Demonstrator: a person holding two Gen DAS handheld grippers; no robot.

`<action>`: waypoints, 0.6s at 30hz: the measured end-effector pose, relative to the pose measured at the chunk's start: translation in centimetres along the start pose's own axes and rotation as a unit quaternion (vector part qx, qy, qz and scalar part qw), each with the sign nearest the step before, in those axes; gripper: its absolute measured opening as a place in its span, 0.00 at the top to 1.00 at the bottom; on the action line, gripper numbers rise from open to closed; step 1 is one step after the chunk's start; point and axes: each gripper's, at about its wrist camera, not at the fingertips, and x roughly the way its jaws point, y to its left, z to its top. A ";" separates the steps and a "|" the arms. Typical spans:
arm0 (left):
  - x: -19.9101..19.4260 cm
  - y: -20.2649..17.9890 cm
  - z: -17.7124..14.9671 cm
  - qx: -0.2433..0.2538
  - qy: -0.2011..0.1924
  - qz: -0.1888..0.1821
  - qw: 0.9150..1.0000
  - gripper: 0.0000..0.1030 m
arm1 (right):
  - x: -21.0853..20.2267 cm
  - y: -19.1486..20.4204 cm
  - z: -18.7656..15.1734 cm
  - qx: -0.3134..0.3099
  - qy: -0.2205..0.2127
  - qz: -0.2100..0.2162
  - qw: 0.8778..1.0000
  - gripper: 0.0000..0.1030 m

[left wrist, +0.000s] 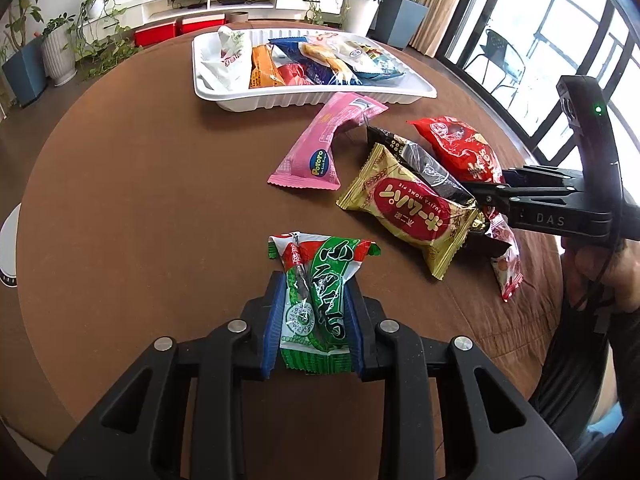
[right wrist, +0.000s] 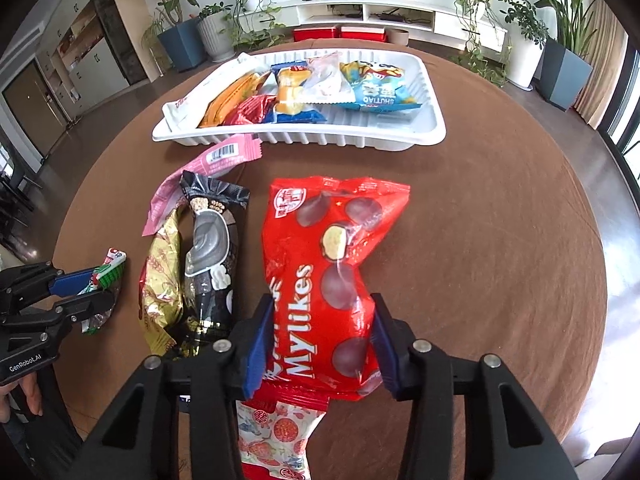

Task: Organize snacks
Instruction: 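Grasp the green packet with the left tool while the right tool grasps the red Mylikes bag, then lift both held packets and carry them over the white tray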

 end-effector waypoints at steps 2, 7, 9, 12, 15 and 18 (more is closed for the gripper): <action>-0.1 0.1 0.0 -0.003 -0.002 -0.003 1.000 0.76 | -0.1 -0.2 -0.1 0.005 -0.001 0.006 1.000 0.60; -0.3 0.1 -0.1 -0.007 -0.005 -0.008 1.000 0.76 | -0.6 -0.6 -0.3 0.019 -0.008 0.020 1.000 0.62; -0.4 0.3 -0.1 -0.010 -0.006 -0.012 1.000 0.76 | -0.8 -0.8 -0.4 0.030 -0.013 0.030 0.999 0.62; -0.6 0.5 -0.2 -0.018 -0.010 -0.018 1.000 0.76 | -1.4 -1.0 -0.4 0.046 -0.025 0.040 0.998 0.62; -0.8 0.6 -0.1 -0.023 -0.014 -0.022 0.999 0.76 | -2.2 -1.6 -0.3 0.066 -0.039 0.054 0.996 0.62; -1.1 0.5 -0.1 -0.025 -0.018 -0.025 0.999 0.76 | -2.7 -2.2 -0.3 0.083 -0.047 0.066 0.993 0.62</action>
